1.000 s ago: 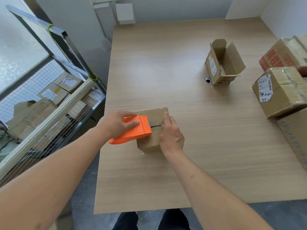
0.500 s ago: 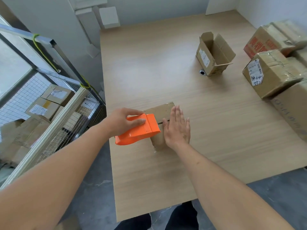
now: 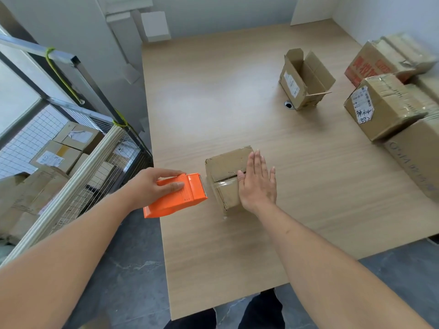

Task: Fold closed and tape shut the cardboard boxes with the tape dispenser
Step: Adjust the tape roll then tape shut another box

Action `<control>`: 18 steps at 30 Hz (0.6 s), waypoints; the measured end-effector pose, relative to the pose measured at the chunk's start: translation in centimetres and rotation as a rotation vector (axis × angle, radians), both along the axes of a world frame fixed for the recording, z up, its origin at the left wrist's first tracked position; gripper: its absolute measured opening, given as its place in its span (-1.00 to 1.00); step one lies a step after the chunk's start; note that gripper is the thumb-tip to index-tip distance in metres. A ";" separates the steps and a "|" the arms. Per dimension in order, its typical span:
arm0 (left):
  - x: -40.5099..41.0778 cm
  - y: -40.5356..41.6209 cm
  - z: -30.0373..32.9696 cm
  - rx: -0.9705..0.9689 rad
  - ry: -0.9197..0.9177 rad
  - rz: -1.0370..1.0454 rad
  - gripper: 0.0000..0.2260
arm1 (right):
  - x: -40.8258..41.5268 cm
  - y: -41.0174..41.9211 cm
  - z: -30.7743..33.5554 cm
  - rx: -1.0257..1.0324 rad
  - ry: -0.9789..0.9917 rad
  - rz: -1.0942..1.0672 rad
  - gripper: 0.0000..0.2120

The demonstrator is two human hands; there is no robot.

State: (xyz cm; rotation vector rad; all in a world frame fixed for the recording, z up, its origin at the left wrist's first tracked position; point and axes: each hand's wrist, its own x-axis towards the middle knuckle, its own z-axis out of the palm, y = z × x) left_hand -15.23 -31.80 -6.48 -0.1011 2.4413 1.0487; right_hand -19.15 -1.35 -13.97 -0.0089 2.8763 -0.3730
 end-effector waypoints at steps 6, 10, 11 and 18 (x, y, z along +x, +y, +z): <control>0.6 -0.3 -1.3 0.050 -0.005 0.022 -0.62 | 0.2 0.0 -0.2 0.008 0.021 0.016 -0.37; -0.2 0.7 -2.4 0.003 -0.027 0.009 -0.74 | 0.1 0.1 0.1 0.012 0.032 0.026 -0.35; -0.4 0.9 -2.6 -0.016 -0.037 0.011 -0.73 | 0.1 0.0 0.3 0.015 0.026 0.029 -0.33; -0.9 3.1 -3.4 -0.071 -0.032 0.045 -0.57 | -0.5 -3.4 2.6 0.173 -0.093 -0.088 0.13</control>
